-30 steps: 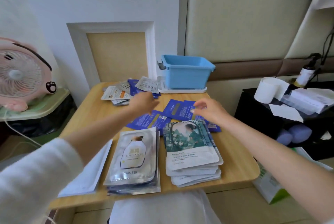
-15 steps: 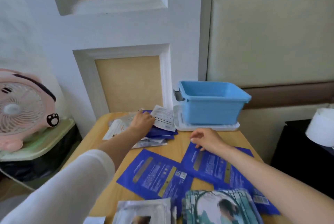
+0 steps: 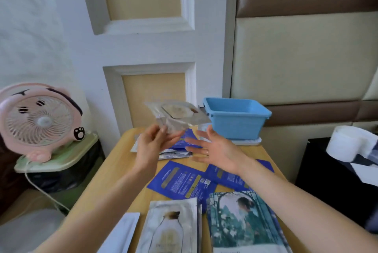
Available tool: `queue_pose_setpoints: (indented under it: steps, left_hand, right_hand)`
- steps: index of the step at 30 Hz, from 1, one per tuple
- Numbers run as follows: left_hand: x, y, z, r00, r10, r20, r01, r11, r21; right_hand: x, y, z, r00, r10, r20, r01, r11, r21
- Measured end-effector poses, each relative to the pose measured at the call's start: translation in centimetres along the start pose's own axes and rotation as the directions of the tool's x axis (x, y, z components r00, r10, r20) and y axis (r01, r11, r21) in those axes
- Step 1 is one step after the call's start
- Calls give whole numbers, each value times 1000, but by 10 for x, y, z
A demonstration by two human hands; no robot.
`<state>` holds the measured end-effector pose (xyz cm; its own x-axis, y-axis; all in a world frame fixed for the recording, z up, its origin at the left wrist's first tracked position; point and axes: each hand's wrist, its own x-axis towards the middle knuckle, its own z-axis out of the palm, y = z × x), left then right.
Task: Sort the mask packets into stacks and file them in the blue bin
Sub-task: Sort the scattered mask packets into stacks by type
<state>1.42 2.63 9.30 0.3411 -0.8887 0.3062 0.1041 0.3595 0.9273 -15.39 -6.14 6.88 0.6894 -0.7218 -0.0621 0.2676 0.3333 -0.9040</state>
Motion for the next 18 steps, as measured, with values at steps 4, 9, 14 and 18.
queue_pose_setpoints:
  steps: [4, 9, 14, 18]
  left_hand:
    - [-48, -10, -4, 960, -67, 273, 15, 982, 187]
    - [-68, -19, -28, 902, 42, 429, -259, 848, 462]
    - [-88, -25, -22, 655, -303, 693, -425, 611, 668]
    - [-68, -7, -37, 990, 136, 39, -132, 787, 603]
  right_hand:
    - [-21, -5, 32, 974, -190, -124, 212, 957, 199]
    - [-51, -1, 40, 989, -83, -119, 86, 996, 27]
    - [-50, 36, 55, 937, 152, -314, -271, 883, -383]
    - [-42, 47, 51, 912, 138, -387, -307, 855, -419]
